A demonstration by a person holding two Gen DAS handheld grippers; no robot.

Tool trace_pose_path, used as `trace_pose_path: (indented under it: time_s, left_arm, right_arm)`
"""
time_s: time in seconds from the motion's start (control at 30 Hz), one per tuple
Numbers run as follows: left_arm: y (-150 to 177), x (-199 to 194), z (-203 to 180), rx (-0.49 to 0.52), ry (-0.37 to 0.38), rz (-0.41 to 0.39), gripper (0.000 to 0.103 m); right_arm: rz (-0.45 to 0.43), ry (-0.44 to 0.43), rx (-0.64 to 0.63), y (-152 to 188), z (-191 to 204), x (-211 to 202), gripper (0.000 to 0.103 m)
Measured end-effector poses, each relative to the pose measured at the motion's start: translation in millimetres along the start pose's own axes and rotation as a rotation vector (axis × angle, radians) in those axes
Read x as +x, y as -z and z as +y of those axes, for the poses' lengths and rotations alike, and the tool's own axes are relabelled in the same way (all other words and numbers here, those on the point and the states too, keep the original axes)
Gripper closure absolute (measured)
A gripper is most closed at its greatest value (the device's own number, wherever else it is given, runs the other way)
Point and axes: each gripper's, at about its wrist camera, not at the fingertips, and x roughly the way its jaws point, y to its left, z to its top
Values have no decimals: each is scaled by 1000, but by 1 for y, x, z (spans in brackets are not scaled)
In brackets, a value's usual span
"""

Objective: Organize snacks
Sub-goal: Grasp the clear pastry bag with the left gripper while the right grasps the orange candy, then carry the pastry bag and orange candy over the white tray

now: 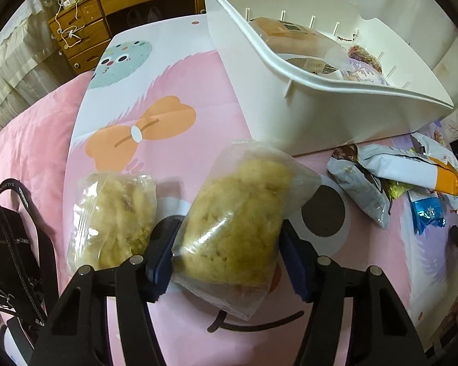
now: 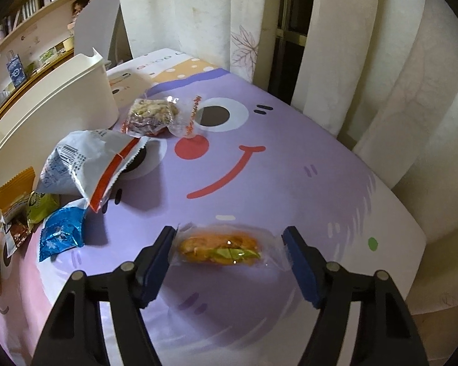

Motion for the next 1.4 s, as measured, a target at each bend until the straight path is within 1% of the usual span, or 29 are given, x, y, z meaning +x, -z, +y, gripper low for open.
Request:
trace_pose_path:
  time_s: [0.07,0.2,0.4,0.6,0.73,0.83,0.9,1.17,1.3,1.4]
  left_arm:
    - [3,-2,2,-12,8,2,43]
    - [7,-7,11,-33,51,10,43]
    - [9,-25,21,-39,73,-12,43]
    - [4,-45,30,-51,97,-39,43]
    - [-5,-59,30,-58,111,-48,43]
    - [-15,-75,26,-58,95,-81,43]
    - [-25,-85,21,-66,107,-107,43]
    - [-66,-116,-18,-57,134,-204,43]
    - [-84,-125,-38,-64,140,-229,43]
    - [-95,-127,-50,-92,141,-238,43]
  right_arm:
    - [-1,-4,0,1,1,-1,33]
    - [-3,-2,1,2,5,-4,34]
    - [-13,0,11,4,14,-14,34]
    - [-35,-26,20,-6,24,-33,34]
    - [-60,-56,16,-22,34,-47,34]
    - [-80,-75,3,-37,44,-56,34]
    - [-91,-88,-5,-46,50,-61,34]
    - [-143,-186,-44,-92,77,-70,34]
    - [-167,-242,-71,-114,90,-71,34]
    - [-184,-284,-101,-131,100,-70,34]
